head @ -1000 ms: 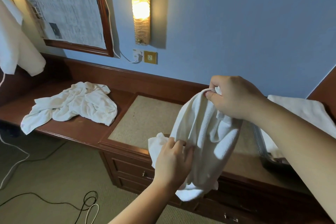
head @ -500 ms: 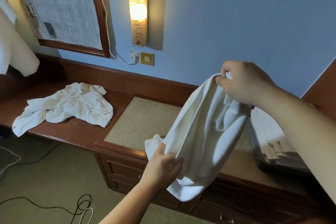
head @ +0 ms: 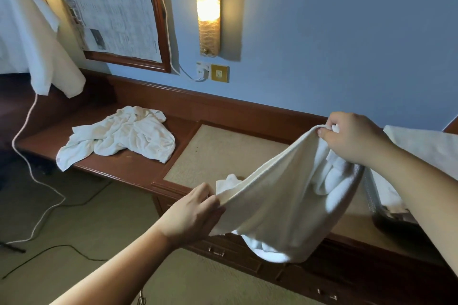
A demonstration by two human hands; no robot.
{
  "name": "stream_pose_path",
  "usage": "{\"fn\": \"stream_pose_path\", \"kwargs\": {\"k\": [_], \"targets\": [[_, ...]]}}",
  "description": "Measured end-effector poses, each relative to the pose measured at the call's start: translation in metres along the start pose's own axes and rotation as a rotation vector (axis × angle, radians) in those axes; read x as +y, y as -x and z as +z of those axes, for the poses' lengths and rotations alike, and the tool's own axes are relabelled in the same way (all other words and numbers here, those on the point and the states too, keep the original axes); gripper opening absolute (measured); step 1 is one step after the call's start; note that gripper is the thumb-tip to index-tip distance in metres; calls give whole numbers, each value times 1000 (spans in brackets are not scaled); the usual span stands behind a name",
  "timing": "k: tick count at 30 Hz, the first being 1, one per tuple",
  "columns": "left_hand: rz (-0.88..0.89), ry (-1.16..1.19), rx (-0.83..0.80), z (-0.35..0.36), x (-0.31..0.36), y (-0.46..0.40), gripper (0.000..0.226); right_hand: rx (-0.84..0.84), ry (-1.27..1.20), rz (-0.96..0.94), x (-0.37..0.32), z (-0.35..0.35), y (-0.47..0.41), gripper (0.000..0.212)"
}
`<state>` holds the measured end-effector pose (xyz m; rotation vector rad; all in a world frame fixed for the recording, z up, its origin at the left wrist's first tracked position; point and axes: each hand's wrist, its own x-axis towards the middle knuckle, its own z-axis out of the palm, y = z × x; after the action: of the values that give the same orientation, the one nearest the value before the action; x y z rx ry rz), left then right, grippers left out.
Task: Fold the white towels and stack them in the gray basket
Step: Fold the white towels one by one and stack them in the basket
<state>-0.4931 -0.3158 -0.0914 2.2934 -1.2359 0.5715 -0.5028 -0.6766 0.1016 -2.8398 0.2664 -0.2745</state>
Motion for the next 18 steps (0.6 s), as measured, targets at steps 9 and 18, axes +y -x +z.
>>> {"fn": "stream_pose_path", "kwargs": {"k": [9,18], "targets": [[-71,-85,-131,-18,-11,21,17,-116,-52,25,23,38,25,27],[-760,-153,-327,-6,2,12,11,-332,-232,-155,67,126,81,34]]}}
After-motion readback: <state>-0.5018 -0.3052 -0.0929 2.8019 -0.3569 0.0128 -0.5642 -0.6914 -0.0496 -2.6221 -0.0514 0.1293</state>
